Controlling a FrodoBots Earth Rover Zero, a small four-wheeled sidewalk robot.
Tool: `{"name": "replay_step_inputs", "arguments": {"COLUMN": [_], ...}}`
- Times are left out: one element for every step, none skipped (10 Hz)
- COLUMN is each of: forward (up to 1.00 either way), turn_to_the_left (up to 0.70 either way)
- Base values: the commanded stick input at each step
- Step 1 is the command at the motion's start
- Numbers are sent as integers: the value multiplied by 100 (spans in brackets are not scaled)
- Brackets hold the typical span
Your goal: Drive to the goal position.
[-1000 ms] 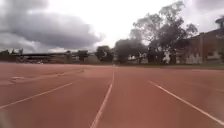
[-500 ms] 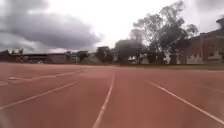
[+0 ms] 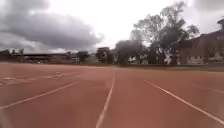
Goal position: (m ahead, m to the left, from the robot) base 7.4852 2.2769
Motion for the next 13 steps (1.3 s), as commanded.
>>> {"name": "replay_step_inputs", "arguments": {"forward": [45,45,45,45,45,45,45,45,45,45,45,45,45], "turn_to_the_left": [0,0,0,0,0,0,0,0,0,0,0,0,0]}}
